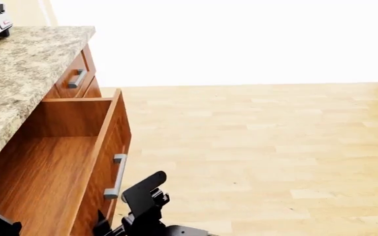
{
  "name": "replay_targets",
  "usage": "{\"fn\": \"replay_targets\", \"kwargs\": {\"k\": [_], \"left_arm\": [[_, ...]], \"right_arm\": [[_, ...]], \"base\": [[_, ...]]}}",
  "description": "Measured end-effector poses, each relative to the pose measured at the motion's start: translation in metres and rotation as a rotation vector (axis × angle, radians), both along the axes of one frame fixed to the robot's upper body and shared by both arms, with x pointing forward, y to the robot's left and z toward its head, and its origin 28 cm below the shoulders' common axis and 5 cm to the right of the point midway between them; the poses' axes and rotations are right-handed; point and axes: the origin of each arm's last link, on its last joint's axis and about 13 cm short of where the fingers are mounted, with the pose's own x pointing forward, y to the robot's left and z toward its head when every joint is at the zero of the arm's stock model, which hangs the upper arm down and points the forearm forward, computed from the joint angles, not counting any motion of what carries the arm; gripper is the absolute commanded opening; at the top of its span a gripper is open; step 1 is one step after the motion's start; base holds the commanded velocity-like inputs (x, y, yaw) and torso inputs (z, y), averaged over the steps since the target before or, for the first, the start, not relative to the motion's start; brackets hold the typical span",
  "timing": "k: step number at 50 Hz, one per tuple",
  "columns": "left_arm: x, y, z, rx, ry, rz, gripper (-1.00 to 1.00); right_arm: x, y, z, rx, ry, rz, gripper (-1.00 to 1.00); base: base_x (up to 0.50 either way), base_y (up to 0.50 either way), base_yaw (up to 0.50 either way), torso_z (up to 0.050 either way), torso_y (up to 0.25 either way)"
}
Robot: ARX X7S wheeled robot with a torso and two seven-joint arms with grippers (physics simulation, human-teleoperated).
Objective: Place the bar in the bowl and close the drawer.
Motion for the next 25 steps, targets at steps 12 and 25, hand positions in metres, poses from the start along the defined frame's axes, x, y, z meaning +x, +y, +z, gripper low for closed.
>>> {"fn": "replay_targets", "kwargs": {"k": [12, 25], "left_arm": [[0.001, 0.001, -0.002, -0.002, 0.000, -0.004, 1.00], [0.000, 0.001, -0.004, -0.004, 0.000, -0.005, 1.00]], "right_arm": [[-0.003, 0.005, 0.010, 0.018, -0.005, 0.116, 1.00], [-0.005, 0.008, 0.015, 0.031, -0.007, 0.180, 1.00]], "base": [[0.00, 0.00, 0.00, 0.000, 0.000], [0.00, 0.00, 0.00, 0.001, 0.000]]}}
